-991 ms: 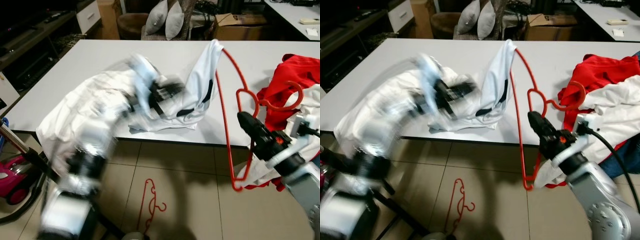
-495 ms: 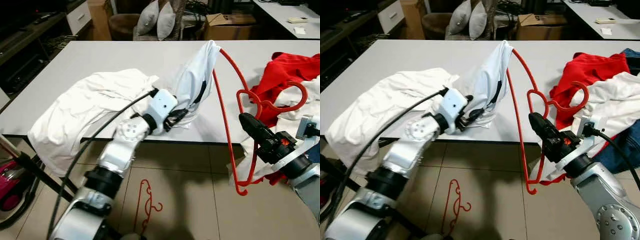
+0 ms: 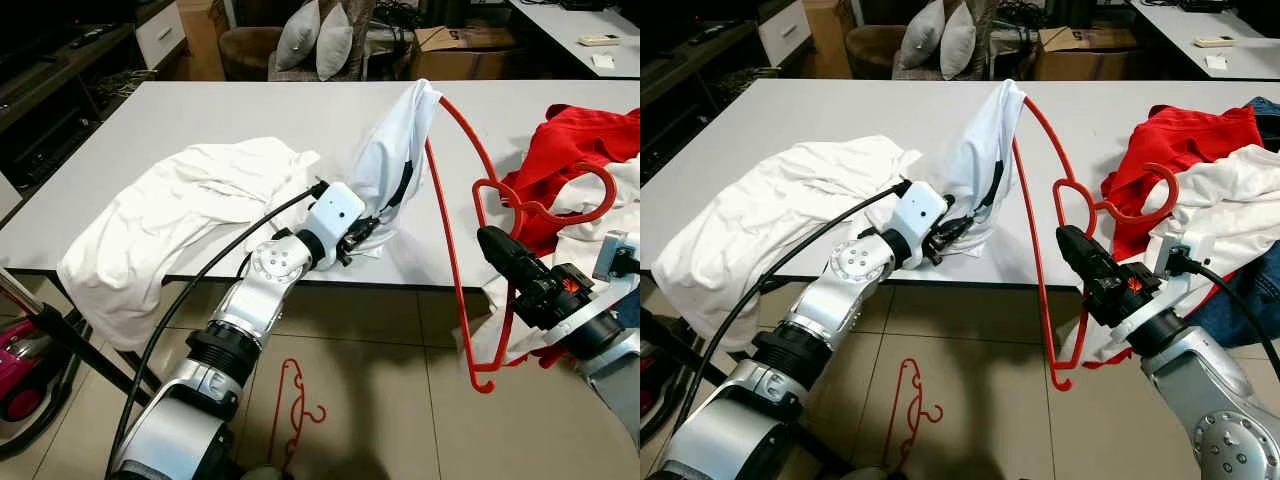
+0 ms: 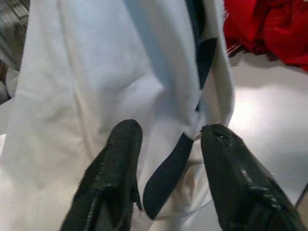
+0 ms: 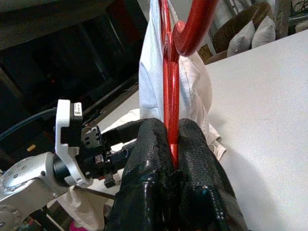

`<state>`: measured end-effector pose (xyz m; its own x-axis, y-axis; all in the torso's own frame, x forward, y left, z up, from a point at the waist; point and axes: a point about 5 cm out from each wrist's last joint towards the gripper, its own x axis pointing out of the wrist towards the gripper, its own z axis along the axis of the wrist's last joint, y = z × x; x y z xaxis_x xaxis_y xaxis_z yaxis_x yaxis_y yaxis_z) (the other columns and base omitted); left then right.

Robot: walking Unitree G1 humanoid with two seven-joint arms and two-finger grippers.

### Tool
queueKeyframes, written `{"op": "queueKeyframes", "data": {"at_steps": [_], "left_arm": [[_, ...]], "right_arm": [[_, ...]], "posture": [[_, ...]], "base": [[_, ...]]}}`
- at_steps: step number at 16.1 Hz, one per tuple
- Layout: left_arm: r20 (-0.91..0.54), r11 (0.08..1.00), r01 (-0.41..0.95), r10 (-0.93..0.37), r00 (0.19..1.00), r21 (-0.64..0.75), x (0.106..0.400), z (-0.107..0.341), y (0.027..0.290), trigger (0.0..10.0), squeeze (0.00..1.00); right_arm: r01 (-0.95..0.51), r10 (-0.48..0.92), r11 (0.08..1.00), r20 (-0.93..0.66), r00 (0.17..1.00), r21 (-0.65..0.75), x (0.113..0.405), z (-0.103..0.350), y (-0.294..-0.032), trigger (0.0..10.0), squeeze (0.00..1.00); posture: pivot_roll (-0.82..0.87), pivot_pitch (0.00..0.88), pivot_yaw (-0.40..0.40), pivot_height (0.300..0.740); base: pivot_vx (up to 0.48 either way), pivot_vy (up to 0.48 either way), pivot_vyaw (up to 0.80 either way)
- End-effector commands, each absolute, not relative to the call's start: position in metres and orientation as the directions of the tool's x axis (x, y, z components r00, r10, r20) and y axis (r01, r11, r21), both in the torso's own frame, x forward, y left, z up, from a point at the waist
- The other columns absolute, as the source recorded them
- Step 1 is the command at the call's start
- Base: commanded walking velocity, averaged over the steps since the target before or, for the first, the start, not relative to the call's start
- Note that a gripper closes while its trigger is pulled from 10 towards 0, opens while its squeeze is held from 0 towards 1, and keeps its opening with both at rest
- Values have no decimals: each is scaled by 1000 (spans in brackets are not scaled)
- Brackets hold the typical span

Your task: Hang hanger

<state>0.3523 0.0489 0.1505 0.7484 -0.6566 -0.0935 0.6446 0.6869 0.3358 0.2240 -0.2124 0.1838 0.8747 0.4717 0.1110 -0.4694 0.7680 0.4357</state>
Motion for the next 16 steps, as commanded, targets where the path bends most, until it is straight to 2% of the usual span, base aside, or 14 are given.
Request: {"op": "queueKeyframes", "data": {"at_steps": [1,13,14,15,16], "left_arm": [[-86,700,611,-629,773,370,359,156,56,0,0],[-93,712,572,-591,801,408,365,150,60,0,0],[-54,722,553,-588,807,416,365,155,61,3882,0],[-51,705,594,-627,778,387,363,155,57,10000,0],[-33,661,648,-690,723,378,356,156,50,10000,1000]], "right_arm": [[-485,477,766,132,869,422,221,189,-211,10000,0],[-489,478,763,140,867,422,222,192,-211,10000,0],[-488,476,763,141,868,424,222,192,-211,10000,0],[-487,476,763,141,868,424,222,192,-211,10000,0],[-488,476,762,142,868,426,223,191,-210,10000,0]], "posture": [[-124,31,68,740],[-126,35,65,740],[-126,36,66,740],[-125,35,65,740],[-125,35,65,740]], "base": [[0,0,0],[0,0,0],[0,0,0],[0,0,0],[0,0,0]]}}
